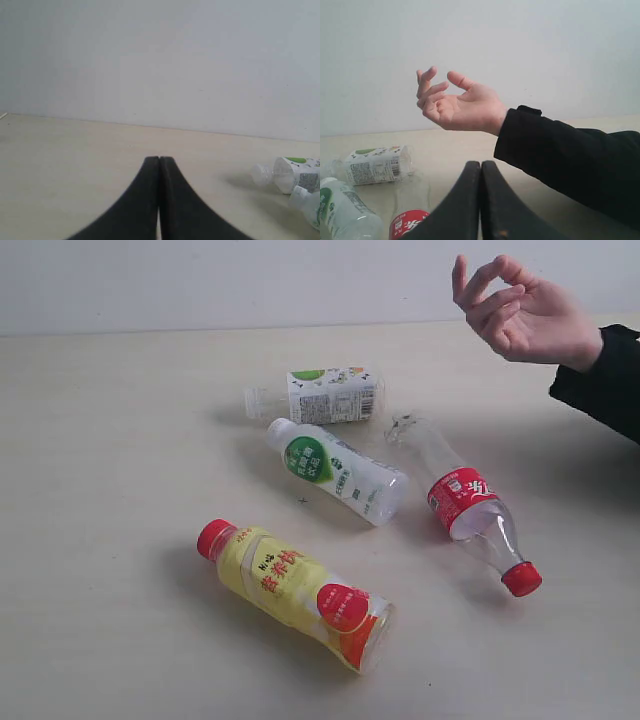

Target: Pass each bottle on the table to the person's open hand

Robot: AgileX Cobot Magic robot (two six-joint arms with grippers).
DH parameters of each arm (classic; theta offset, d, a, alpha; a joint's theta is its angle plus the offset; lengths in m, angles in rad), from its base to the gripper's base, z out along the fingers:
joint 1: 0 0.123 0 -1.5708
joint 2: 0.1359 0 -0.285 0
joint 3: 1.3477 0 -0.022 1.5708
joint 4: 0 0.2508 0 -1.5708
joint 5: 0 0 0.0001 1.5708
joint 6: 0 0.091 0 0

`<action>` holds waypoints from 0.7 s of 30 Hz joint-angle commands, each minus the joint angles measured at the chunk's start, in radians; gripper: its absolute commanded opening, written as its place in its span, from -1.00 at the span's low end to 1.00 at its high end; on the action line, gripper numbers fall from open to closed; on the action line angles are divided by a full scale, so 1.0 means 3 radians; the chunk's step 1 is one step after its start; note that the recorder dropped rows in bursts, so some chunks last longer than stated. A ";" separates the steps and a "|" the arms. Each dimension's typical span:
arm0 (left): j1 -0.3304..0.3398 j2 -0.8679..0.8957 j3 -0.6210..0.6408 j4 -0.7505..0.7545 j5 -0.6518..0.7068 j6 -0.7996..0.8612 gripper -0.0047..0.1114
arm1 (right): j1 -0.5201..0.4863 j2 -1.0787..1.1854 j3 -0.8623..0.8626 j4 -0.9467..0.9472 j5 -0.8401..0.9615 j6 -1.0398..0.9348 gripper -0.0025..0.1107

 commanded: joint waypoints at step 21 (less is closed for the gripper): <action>-0.0009 -0.0020 0.0002 0.0005 -0.0023 0.0003 -0.92 | -0.0013 -0.0015 0.0015 0.0076 -0.1765 0.1034 -0.96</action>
